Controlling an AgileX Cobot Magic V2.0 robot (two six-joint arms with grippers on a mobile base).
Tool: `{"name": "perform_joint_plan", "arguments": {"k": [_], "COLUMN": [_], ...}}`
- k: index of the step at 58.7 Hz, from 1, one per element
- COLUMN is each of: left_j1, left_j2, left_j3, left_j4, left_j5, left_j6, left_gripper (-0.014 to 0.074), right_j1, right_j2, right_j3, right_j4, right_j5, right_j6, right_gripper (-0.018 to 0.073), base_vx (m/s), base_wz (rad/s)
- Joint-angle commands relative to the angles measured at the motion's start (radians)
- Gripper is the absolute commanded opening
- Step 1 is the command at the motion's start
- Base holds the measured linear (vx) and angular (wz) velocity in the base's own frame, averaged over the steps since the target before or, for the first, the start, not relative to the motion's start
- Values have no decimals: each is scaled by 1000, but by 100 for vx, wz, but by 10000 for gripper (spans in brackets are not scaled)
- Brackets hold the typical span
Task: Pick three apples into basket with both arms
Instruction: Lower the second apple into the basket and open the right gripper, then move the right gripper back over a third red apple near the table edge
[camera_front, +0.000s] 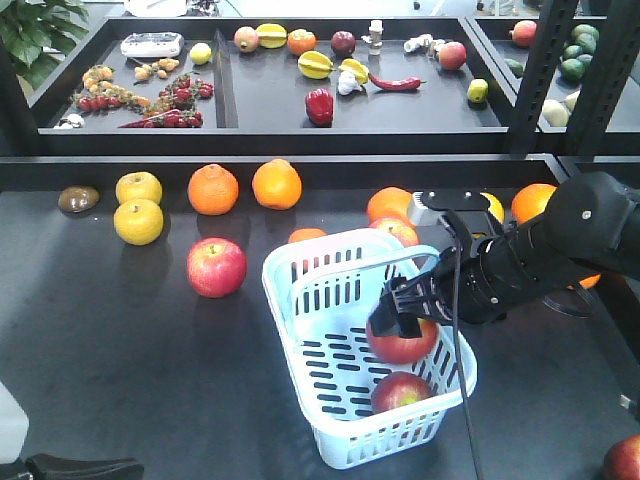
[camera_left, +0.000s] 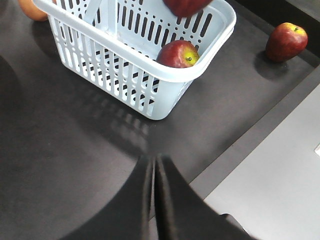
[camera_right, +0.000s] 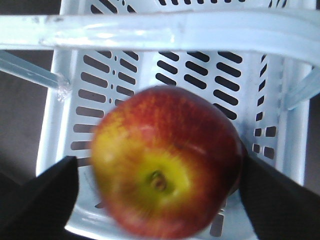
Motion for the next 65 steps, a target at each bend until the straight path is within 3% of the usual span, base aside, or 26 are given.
{"name": "perform_joint_plan", "arguments": {"k": [1, 13, 22, 26, 37, 44, 49, 56, 65], "left_j1": [1, 1, 1, 1, 1, 1, 1, 1, 1], "left_j2": [-4, -4, -4, -4, -4, -4, -4, -4, -4], "left_j3": [-24, -24, -24, -24, -24, -24, -24, -24, -24], "left_j4": [-11, -11, -11, -11, -11, -11, -11, -17, -18], "left_j5": [-71, -71, -69, -69, -69, -69, -69, -69, -67], "left_j6": [-9, -9, -9, -9, -9, -9, -9, -9, -9], "left_gripper": [-6, -6, -6, -6, -6, -6, -6, -6, -6], "right_j1": [2, -1, -3, -4, -4, -4, -10, -120, -392], "right_j2": [-35, -37, -77, -111, -251, -320, -348, -362, -362], "right_j3": [-28, -28, -37, -44, -44, -44, -43, -9, 84], "right_j4": [17, 8, -60, -139, -474, -679, -760, -753, -700], "right_j5": [-13, -3, 71, 126, 240, 326, 376, 389, 336], "right_j6": [-12, -11, 6, 62, 299, 435, 485, 493, 433], "right_gripper": [724, 695, 552, 441, -13, -11, -9, -9, -8], "base_vx": [0, 0, 0, 0, 0, 0, 0, 0, 0], "base_wz": [0, 0, 0, 0, 0, 0, 0, 0, 0]}}
